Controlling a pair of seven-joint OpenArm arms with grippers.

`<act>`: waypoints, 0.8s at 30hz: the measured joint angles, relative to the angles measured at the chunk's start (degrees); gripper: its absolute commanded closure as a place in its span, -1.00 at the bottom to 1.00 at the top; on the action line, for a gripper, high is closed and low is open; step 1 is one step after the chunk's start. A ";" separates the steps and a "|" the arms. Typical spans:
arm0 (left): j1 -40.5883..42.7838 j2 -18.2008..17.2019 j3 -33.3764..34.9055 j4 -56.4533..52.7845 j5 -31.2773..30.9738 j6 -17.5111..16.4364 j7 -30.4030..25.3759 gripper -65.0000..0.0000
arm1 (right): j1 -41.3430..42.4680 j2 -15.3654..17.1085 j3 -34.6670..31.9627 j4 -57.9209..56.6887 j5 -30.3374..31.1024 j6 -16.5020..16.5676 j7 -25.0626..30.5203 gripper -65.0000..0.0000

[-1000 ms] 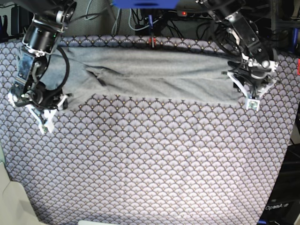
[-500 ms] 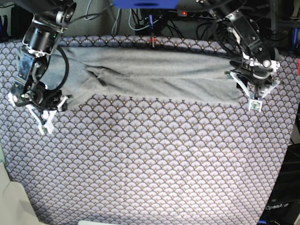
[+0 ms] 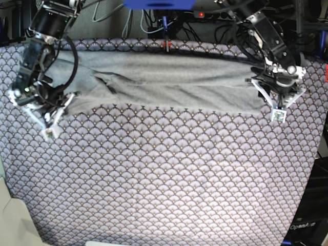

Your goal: Fold the T-shirt properly

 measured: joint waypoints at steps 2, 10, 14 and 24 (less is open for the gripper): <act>-0.02 -0.04 0.04 0.00 -0.02 0.00 -0.02 0.31 | -0.68 -0.76 0.00 3.43 0.04 -0.02 0.50 1.00; -0.02 -0.02 0.11 -0.04 -0.04 0.00 -0.02 0.31 | -5.81 -1.42 -0.04 11.32 0.13 0.00 0.11 1.00; 0.00 0.04 0.07 -0.04 -0.04 0.00 -0.02 0.31 | -10.47 -2.54 0.24 13.64 -0.24 0.04 0.20 1.00; 0.00 0.04 0.02 -0.04 0.00 0.00 -0.02 0.31 | -21.90 -2.97 0.24 13.99 4.09 0.00 10.47 1.00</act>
